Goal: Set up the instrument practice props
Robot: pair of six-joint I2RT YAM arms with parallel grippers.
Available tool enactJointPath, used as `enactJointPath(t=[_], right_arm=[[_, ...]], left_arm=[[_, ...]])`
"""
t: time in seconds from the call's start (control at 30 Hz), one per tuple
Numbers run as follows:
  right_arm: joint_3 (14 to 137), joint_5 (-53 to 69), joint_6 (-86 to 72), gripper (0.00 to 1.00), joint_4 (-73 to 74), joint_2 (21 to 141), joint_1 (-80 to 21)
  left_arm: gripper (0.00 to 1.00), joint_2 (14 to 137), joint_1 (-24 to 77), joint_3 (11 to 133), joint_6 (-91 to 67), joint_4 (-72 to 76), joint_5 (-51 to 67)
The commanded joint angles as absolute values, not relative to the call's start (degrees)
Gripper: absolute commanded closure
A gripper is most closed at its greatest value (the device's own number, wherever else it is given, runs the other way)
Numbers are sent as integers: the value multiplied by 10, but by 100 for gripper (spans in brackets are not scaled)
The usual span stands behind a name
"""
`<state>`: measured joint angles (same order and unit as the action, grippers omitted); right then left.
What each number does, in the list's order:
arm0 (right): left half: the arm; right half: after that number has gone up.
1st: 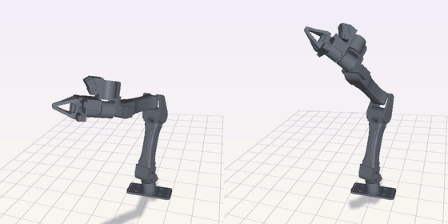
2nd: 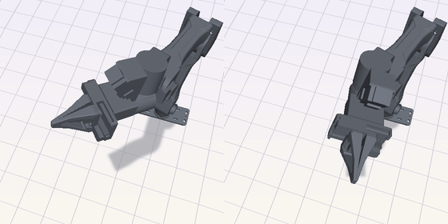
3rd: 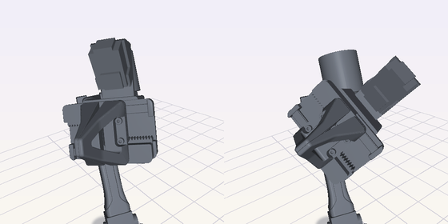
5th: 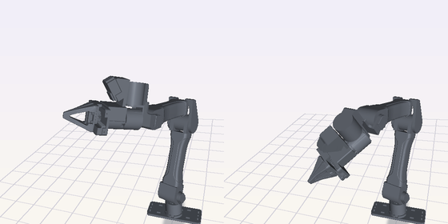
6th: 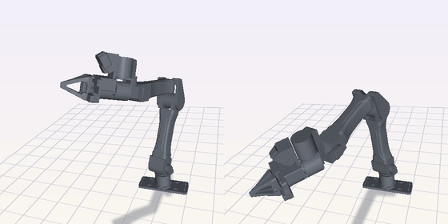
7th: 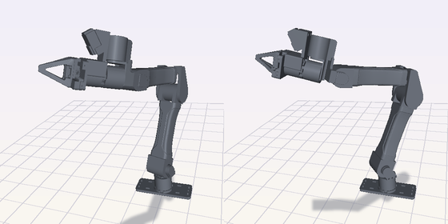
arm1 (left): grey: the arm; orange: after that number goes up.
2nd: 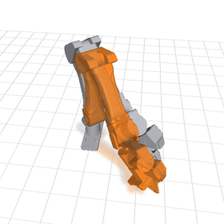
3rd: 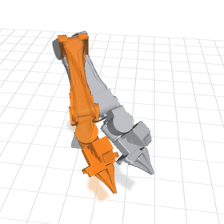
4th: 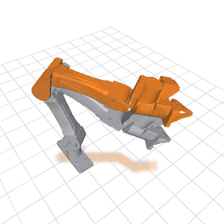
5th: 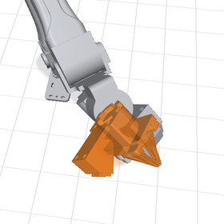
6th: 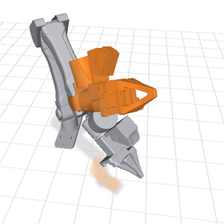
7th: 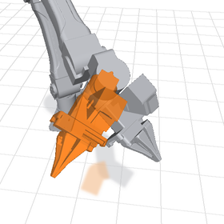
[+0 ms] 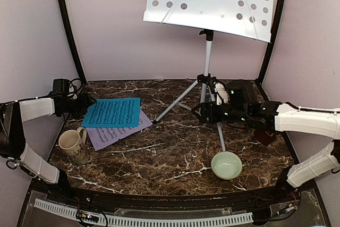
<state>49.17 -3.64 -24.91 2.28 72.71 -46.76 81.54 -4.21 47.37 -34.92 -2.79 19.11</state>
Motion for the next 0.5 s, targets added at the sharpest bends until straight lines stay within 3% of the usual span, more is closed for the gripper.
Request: enactJointPath(t=[0.0, 0.17, 0.37, 0.47], right_arm=[[546, -53, -244, 20, -21, 782, -515], [607, -63, -238, 22, -31, 861, -553], [672, -57, -240, 25, -36, 957, -571], [716, -59, -253, 29, -36, 1000, -575]], left_arm=[[22, 830, -59, 498, -340, -65, 186], [22, 888, -59, 534, -290, -92, 149], [25, 964, -36, 589, -240, -77, 227], [25, 982, -4, 621, -212, -94, 176]])
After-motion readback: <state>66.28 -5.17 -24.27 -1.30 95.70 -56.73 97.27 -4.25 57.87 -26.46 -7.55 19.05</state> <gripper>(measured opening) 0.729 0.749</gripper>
